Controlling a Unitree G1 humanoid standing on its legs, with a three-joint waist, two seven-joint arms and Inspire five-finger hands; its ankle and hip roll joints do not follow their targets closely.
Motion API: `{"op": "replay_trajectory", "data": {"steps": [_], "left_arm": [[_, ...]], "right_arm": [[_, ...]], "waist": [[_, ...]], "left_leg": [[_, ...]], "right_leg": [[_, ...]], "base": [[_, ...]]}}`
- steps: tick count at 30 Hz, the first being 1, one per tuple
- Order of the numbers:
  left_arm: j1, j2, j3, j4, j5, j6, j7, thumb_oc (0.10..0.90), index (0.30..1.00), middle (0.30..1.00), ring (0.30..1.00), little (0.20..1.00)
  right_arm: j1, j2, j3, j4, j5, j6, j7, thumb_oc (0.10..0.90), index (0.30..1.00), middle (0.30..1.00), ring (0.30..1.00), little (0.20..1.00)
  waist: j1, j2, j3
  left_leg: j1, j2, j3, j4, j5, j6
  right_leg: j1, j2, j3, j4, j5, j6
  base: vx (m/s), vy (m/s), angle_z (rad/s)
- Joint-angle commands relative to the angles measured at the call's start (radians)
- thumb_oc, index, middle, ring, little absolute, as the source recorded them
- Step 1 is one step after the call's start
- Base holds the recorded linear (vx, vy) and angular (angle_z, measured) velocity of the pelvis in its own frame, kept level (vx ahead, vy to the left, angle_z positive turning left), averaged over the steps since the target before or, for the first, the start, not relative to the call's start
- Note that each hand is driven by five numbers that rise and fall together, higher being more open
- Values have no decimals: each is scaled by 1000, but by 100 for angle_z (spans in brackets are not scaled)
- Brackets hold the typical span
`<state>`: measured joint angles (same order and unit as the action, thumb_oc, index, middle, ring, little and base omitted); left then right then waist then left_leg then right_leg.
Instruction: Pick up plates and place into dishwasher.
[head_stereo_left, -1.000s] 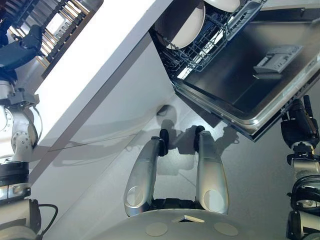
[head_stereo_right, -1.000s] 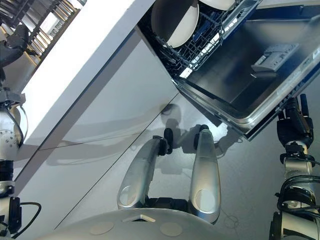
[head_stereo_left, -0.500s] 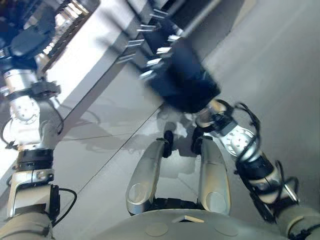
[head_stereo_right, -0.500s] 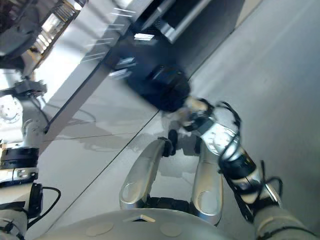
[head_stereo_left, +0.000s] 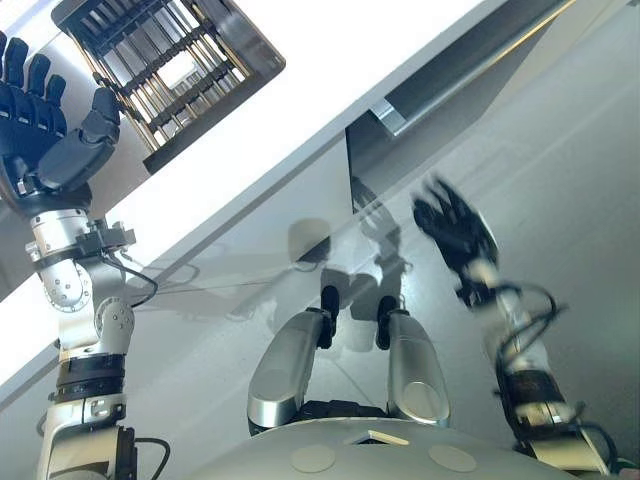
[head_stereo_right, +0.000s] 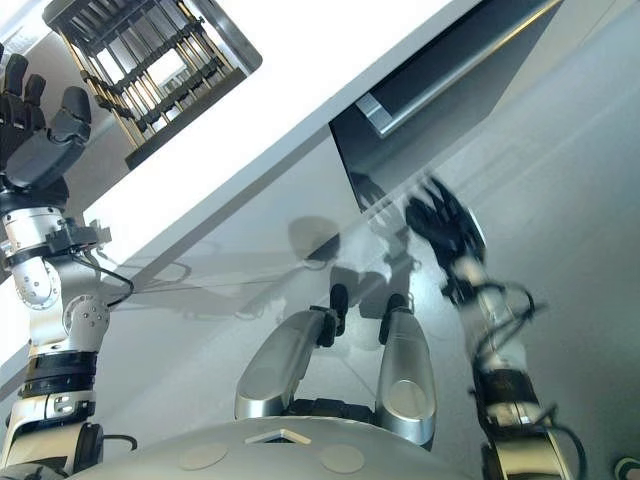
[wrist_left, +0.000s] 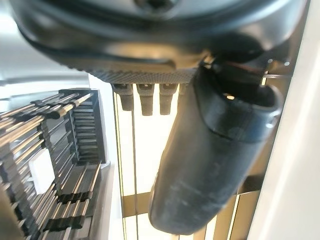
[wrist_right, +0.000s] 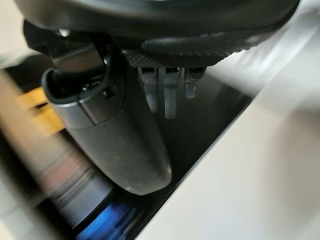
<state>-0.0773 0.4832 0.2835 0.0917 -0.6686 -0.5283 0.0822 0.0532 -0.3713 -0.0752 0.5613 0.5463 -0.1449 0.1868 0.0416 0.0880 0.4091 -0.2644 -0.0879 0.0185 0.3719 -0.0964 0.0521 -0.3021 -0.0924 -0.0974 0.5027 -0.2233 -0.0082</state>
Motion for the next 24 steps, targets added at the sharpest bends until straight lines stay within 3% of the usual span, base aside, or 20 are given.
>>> {"op": "replay_trajectory", "data": {"steps": [1,10,15,20,24], "left_arm": [[53,-36,-8,68,-3,-13,-32,800,900,900,900,900],[2,-33,1,172,-24,14,-59,800,900,900,900,900],[-27,-56,-13,228,-40,48,-50,800,900,900,900,900],[-34,-76,-16,271,-54,76,-64,800,900,900,900,900],[-33,-79,-12,297,-54,90,-77,800,900,900,900,900]], "right_arm": [[5,20,3,-45,-74,-197,41,800,900,900,900,900],[35,33,-40,311,-209,-164,-35,800,900,900,900,900],[22,36,-48,475,-270,-66,-61,800,900,900,900,900],[17,36,-21,576,-387,2,-33,800,900,900,900,900],[14,38,-6,612,-449,16,-30,800,900,900,900,900]], "waist": [[-39,-37,-62],[-47,-37,-185],[-42,-35,-246],[-34,-38,-291],[-30,-39,-309]], "left_leg": [[52,-15,-5,-88,-28,11],[192,-1,-34,-296,24,-21],[247,8,-31,-368,43,-33],[287,13,-18,-382,34,-39],[306,17,-11,-383,25,-40]], "right_leg": [[12,33,-39,-91,37,10],[188,67,-32,-322,82,39],[254,76,-39,-395,102,47],[308,78,-45,-448,112,50],[332,79,-48,-460,110,50]], "base": [[23,-61,-8],[-11,-50,3],[-28,-37,4],[-4,-8,5],[-1,-3,-1]]}}
